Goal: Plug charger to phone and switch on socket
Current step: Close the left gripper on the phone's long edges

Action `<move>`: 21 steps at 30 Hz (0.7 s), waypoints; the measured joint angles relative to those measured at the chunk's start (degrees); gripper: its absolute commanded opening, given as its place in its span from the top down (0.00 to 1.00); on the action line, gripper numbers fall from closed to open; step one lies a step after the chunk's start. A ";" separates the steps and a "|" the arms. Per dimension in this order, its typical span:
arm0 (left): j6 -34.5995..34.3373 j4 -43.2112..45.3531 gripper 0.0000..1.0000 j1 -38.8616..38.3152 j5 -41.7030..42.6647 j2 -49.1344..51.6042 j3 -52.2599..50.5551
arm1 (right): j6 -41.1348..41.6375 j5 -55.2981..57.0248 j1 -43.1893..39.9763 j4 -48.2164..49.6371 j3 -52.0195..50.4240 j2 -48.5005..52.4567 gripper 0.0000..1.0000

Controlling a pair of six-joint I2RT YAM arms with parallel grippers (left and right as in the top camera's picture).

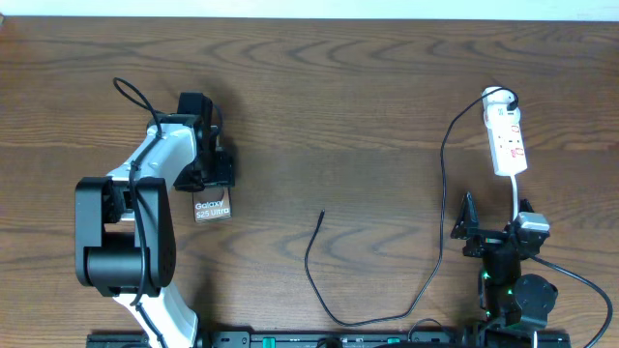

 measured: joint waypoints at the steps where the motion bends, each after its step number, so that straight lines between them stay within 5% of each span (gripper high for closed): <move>1: 0.02 -0.55 0.79 0.00 -0.04 0.00 0.00 | 0.00 0.00 0.00 0.00 0.02 -0.02 0.01; 21: 0.00 -3.21 0.86 0.00 -0.48 -2.62 0.00 | 0.00 0.00 0.02 -0.02 0.02 -0.02 0.01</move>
